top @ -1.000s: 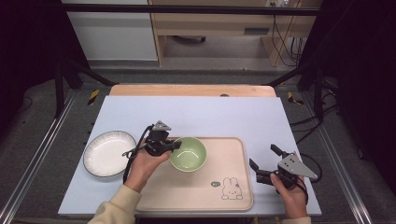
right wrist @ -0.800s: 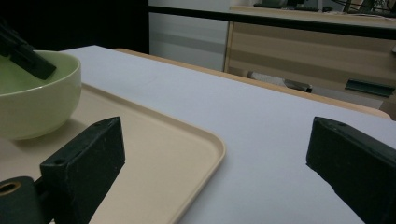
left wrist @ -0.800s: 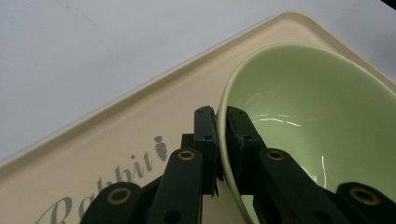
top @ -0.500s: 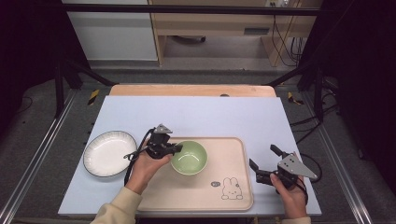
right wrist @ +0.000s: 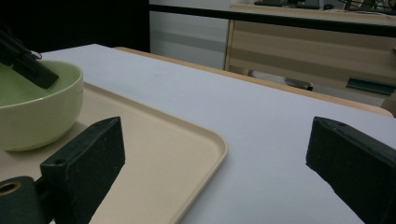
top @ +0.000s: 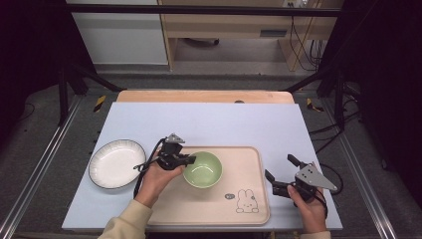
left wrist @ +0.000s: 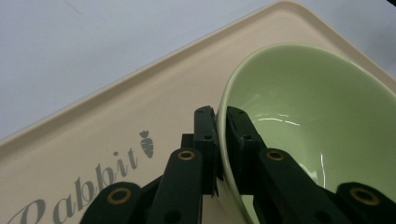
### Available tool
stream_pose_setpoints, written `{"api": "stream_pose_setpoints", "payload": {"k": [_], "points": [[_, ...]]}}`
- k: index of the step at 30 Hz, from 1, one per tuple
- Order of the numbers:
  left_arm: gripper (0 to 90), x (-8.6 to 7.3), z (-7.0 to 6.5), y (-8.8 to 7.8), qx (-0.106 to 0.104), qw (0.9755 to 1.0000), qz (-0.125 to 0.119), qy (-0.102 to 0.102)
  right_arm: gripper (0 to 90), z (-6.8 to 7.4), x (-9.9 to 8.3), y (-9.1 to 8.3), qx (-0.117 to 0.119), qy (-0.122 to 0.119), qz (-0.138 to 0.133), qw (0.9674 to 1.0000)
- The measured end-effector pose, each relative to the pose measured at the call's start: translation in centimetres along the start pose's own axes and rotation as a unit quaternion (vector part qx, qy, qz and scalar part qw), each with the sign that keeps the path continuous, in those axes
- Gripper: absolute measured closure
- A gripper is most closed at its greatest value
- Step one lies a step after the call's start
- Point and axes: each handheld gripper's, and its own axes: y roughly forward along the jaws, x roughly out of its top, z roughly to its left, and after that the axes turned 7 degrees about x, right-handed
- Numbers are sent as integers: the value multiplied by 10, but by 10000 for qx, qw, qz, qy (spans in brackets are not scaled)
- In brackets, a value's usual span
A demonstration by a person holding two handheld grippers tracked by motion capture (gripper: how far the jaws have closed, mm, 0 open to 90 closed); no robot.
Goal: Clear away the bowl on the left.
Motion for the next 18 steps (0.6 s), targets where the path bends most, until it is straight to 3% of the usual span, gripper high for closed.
{"api": "stream_pose_setpoints", "payload": {"k": [18], "points": [[832, -5, 3, 6, -70, 9999, 75, -119, 47, 0, -1, 1, 16, 2, 20, 10000]]}}
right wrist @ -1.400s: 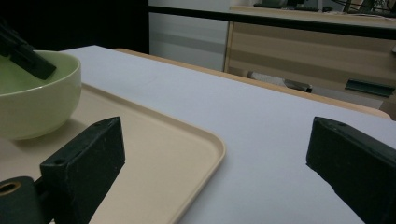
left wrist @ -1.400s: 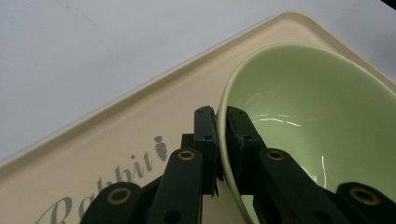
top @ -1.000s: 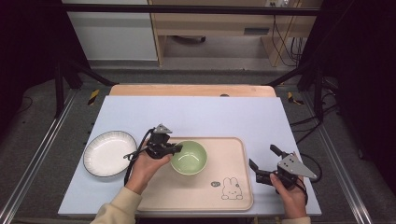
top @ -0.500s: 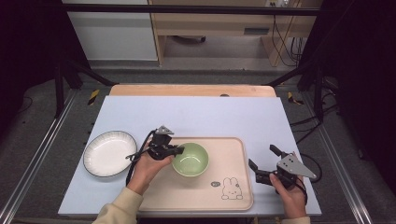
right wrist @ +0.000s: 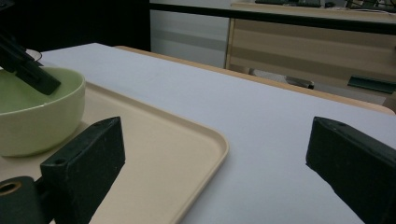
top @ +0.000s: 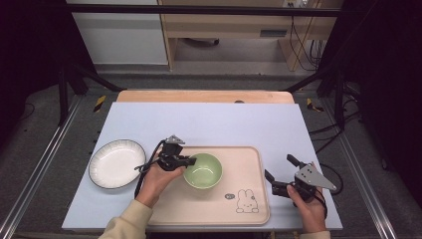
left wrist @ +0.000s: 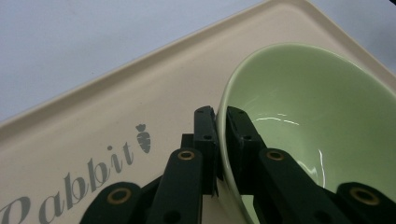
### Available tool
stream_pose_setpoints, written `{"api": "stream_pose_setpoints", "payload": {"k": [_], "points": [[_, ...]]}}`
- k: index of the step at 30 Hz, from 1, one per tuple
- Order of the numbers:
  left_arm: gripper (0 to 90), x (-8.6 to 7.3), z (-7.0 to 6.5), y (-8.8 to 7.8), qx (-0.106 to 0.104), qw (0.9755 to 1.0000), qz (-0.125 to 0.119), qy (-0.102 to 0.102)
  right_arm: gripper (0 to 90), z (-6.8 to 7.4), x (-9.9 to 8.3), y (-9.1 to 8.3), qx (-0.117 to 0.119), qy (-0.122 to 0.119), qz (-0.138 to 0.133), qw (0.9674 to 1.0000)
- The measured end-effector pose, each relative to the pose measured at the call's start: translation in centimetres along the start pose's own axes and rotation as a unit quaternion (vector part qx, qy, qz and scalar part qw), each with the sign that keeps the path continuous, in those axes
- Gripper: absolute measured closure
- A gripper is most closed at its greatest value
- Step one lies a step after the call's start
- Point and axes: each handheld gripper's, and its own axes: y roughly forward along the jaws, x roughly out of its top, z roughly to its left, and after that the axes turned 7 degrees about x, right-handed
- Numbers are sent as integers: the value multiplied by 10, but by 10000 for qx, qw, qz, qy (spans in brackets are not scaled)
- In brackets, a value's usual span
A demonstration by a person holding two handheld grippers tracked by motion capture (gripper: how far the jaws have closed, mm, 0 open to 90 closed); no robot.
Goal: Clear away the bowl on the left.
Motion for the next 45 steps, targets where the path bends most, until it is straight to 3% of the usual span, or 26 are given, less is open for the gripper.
{"api": "stream_pose_setpoints", "payload": {"k": [7, 12, 36, 40, 45], "points": [[833, 0, 3, 1, -53, 10000, 18, 45, 47, 1, 0, 1, 13, 10, -2, 10000], [833, 1, 3, 2, -61, 9997, 15, 245, 48, 0, 1, 0, 7, -10, -40, 10000], [819, 0, 1, 2, 25, 9990, -150, 423, 50, 1, 2, 0, 44, -14, -64, 10000], [773, 2, 0, 1, 88, 9986, -277, 450, 49, 1, 2, 0, 57, -17, -65, 10000], [609, 3, 0, -3, 230, 9965, -508, 622, 49, 1, 2, -1, 62, -17, -72, 10000]]}}
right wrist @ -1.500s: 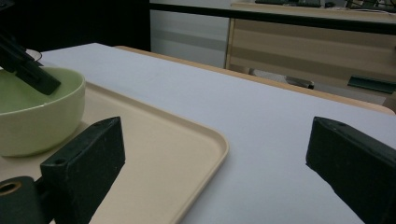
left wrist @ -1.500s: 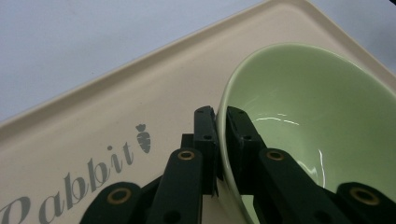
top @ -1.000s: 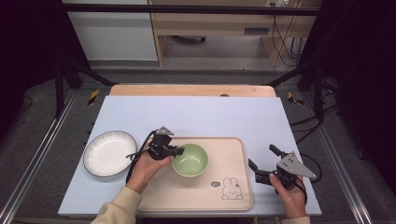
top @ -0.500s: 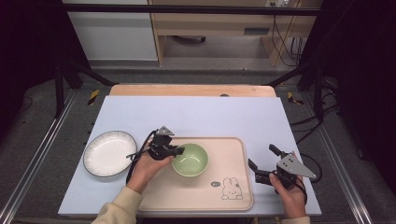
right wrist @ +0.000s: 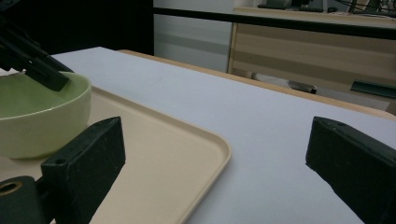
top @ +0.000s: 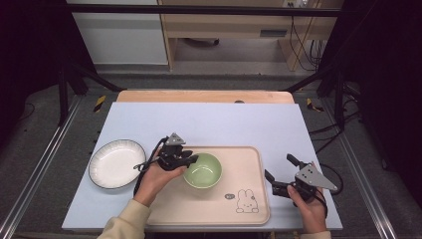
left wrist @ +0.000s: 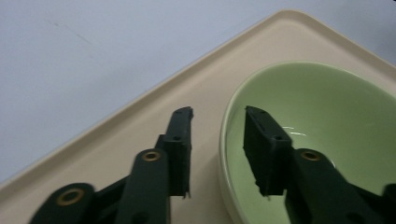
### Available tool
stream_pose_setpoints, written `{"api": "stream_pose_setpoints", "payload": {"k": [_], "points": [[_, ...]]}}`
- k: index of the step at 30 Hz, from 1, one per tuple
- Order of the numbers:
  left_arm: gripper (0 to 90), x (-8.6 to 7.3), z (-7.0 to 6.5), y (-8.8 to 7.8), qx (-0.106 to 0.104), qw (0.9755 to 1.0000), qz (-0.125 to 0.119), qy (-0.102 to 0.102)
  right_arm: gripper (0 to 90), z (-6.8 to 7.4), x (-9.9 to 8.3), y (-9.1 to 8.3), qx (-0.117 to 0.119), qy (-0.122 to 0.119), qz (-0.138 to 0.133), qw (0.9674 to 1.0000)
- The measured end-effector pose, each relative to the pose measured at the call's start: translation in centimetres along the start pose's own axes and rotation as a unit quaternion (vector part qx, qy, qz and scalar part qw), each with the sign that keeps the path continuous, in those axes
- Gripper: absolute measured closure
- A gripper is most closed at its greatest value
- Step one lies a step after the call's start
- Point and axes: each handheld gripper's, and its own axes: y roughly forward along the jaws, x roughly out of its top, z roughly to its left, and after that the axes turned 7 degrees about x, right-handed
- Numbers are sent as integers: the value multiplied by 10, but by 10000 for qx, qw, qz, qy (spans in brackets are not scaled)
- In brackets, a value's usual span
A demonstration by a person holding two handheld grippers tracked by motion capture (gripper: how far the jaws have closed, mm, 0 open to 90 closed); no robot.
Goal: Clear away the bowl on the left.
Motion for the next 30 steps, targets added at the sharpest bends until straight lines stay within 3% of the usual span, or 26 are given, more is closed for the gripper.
{"api": "stream_pose_setpoints", "payload": {"k": [7, 19, 30], "points": [[362, 1, -5, 0, 131, 9995, -160, 238, 46, 0, 0, 0, 13, -11, 3, 10000], [105, 2, -13, -3, -99, 9965, -593, 580, 45, -1, -1, 1, 5, 12, 9, 10000], [68, -4, -19, -28, -222, 9907, -1168, 665, 44, 5, 3, 2, 94, -80, -31, 9999]]}}
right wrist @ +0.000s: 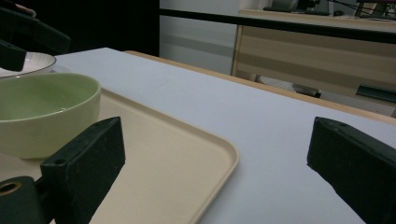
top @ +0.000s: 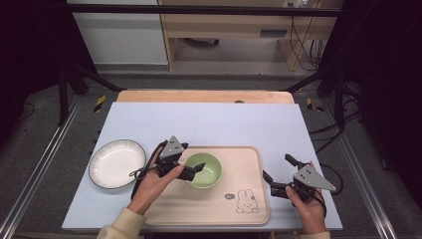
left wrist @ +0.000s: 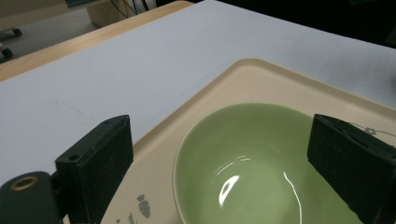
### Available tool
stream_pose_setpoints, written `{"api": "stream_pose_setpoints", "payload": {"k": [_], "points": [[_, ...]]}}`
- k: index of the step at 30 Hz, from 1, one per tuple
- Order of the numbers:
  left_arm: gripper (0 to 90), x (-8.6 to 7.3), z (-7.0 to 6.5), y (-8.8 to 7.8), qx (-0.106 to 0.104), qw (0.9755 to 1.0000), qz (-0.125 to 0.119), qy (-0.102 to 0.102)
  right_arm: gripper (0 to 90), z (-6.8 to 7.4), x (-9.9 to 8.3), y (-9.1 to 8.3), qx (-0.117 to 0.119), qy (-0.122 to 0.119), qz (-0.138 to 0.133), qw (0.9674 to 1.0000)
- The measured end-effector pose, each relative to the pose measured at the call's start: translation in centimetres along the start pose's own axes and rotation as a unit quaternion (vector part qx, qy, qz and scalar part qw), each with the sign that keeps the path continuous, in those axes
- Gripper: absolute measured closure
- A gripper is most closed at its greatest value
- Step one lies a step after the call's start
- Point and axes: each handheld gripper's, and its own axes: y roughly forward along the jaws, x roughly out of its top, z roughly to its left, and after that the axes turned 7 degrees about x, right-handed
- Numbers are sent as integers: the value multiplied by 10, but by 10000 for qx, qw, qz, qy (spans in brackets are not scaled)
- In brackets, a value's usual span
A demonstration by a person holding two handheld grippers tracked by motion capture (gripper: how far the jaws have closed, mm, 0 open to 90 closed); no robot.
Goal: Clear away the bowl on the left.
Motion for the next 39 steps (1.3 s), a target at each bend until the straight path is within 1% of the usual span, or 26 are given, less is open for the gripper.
{"api": "stream_pose_setpoints", "payload": {"k": [2, 3, 7, 9, 13, 16, 19, 20, 22, 25, 30, 34, 39], "points": [[60, 1, 2, -6, 2, 10000, -73, -23, 44, 1, -1, 1, 7, -11, 49, 10000], [60, 1, 3, -9, 14, 9999, -141, -82, 44, 0, -1, 1, 5, -31, 57, 10000], [60, 2, 6, -15, 16, 9996, -242, -157, 40, 1, -1, 0, -11, -23, 46, 10000], [59, 3, 7, -18, 6, 9992, -345, -197, 40, 0, 0, -1, -41, -9, 35, 10000], [57, 4, 7, -23, 0, 9991, -379, -173, 40, 0, -1, -1, -67, -7, 32, 10000], [55, 3, 8, -28, 25, 9990, -413, -195, 40, 0, 0, -1, -69, 4, 15, 10000], [52, 2, 12, -35, 67, 9987, -470, -193, 40, 0, 0, -2, -67, -5, 18, 10000], [52, 2, 13, -38, 97, 9984, -513, -223, 40, 0, 0, -2, -67, 0, 12, 10000], [52, 3, 16, -42, 72, 9975, -620, -321, 40, 0, 0, -2, -74, 9, 14, 10000], [52, 3, 19, -48, 114, 9969, -700, -343, 40, 0, 0, -2, -90, 33, 1, 10000], [51, 2, 24, -57, 151, 9964, -762, -337, 40, -1, 0, -3, -101, 22, -10, 9999], [51, 0, 28, -67, 204, 9953, -870, -366, 40, 0, 0, -2, -105, 31, -4, 9999], [52, -6, 36, -78, 347, 9954, -845, -271, 39, 0, 0, -2, -101, 20, 4, 9999]]}}
